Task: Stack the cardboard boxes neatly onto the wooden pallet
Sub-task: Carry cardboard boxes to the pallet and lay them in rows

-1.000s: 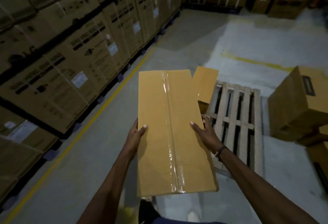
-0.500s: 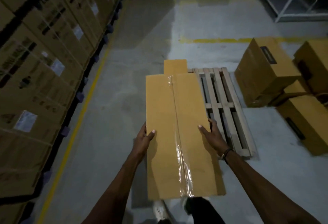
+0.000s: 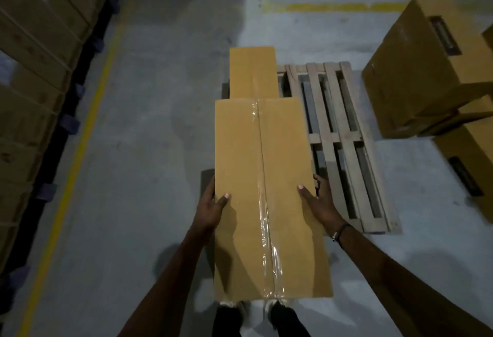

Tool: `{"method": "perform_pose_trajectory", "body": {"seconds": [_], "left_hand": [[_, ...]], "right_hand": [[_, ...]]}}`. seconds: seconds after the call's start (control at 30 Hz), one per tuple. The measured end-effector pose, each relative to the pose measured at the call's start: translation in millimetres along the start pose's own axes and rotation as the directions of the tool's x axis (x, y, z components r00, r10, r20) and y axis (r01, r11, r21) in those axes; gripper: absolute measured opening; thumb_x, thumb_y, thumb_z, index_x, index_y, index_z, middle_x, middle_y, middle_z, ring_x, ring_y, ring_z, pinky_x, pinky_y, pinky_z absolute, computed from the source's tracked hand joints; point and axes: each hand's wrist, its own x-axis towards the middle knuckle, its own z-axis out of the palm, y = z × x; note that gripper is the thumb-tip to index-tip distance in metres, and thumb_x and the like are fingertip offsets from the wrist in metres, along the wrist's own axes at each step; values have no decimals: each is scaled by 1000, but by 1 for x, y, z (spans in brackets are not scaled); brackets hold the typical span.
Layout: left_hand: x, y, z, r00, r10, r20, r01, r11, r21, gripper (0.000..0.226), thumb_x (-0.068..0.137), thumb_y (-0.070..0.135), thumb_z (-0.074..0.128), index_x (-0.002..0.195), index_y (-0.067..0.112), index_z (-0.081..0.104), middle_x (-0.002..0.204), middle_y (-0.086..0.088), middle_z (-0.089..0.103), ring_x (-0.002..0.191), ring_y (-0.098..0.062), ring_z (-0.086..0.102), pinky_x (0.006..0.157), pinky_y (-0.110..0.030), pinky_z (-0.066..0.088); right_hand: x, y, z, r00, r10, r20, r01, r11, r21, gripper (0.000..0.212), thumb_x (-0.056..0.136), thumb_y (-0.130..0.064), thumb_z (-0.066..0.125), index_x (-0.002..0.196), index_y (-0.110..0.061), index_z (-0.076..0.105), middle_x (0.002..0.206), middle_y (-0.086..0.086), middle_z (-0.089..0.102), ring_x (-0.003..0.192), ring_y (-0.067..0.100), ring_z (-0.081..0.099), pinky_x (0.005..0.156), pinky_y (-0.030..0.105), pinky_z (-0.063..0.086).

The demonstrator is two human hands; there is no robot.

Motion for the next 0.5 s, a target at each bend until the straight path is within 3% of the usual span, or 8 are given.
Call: {"method": "perform_pose_trajectory", "body": {"seconds": [0.17, 0.23, 0.33, 0.5], "left_hand": [[83, -83, 19, 999, -14, 45, 13, 999, 29, 70, 99, 44, 64, 160, 27, 35, 154, 4, 52, 137, -19, 54, 114, -53, 47], [111, -115, 23, 999, -17, 46, 16, 999, 37, 79, 92, 53, 65, 159, 24, 37, 153, 2, 54, 138, -22, 54, 114, -53, 46], [145, -158, 30, 999, -1, 46, -1, 999, 44, 77, 90, 53, 64, 157, 23, 41, 149, 4, 59, 134, -18, 58, 111, -46, 49], [187, -211, 38, 999, -18, 44, 16, 999, 43, 69, 93, 44, 66, 156, 28, 45, 142, 15, 62, 130, -10, 60, 104, -33, 48]], "right_hand": [[83, 64, 29, 999, 41, -35, -41, 999, -16, 68, 101, -41, 65, 158, -28, 30, 139, -8, 49, 125, 18, 51, 107, 42, 45], [112, 95, 41, 997, 65, -39, -66, 998, -20, 69, 100, -45, 65, 158, -31, 30, 146, -6, 49, 130, 21, 50, 110, 44, 44], [154, 138, 60, 996, 72, -53, -73, 997, -25, 72, 100, -48, 65, 160, -31, 29, 161, 0, 43, 144, 26, 44, 118, 45, 37], [201, 187, 81, 995, 85, -61, -86, 996, -13, 72, 102, -43, 63, 161, -29, 26, 164, 4, 38, 148, 28, 39, 121, 50, 35]]}}
